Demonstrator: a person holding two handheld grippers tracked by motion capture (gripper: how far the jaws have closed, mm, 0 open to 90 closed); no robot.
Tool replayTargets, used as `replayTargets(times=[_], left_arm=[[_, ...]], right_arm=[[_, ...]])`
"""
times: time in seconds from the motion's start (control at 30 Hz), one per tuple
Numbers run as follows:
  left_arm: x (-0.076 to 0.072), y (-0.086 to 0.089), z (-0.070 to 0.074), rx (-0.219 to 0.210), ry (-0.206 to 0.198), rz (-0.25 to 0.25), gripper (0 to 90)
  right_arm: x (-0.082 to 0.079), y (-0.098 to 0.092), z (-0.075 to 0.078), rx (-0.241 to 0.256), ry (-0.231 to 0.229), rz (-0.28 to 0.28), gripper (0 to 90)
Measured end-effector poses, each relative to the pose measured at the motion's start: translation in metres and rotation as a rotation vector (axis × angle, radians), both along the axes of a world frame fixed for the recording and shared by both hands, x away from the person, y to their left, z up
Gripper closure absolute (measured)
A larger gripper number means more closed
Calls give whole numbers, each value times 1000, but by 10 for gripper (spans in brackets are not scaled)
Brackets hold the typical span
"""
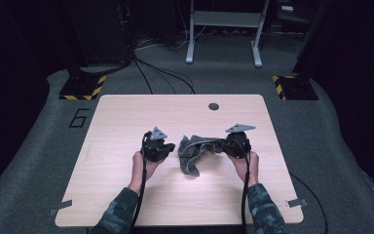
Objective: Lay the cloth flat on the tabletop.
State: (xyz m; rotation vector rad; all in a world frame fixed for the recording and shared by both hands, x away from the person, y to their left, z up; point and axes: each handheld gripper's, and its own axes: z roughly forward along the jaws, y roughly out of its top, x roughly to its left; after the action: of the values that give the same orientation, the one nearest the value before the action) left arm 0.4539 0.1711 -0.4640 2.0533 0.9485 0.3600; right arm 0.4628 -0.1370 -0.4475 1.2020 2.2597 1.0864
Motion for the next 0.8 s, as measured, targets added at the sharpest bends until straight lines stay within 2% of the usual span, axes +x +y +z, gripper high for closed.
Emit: replayTargets(times=[0.03,0.1,0.17,0.3,0.47,0.53,0.57,0.6,0.63,0.7,0.73,0.8], left_arm=[[1,1,-1,-10,20,5,765],[4,3,-2,-41,28,21,654],[6,4,0,-80,43,26,585],[12,-2,12,-99,33,36,491],[30,-14,17,-115,83,12,428],[38,-19,15,-108,107,-4,458],[40,-21,13,-107,118,-10,516],[41,-22,11,-88,123,-19,579],[41,-24,9,-84,127,-22,705],[39,-23,7,-82,119,-6,837],[38,-21,6,-79,114,2,868],[36,-15,6,-87,108,38,874]], right_arm=[[-1,0,-1,-3,5,4,821],[-2,1,-4,-1,7,12,813],[-3,1,-3,3,8,17,803],[-6,1,-1,4,1,20,783],[-7,-1,-1,12,-1,22,729],[-8,-1,-2,18,6,10,719],[-9,-2,-2,14,2,11,720],[-9,-3,-3,13,0,11,736],[-10,-4,-4,12,2,9,766],[-10,-7,-4,7,-5,-1,831],[-10,-9,-4,13,-3,-6,845],[-9,-14,-3,13,-8,-23,855]])
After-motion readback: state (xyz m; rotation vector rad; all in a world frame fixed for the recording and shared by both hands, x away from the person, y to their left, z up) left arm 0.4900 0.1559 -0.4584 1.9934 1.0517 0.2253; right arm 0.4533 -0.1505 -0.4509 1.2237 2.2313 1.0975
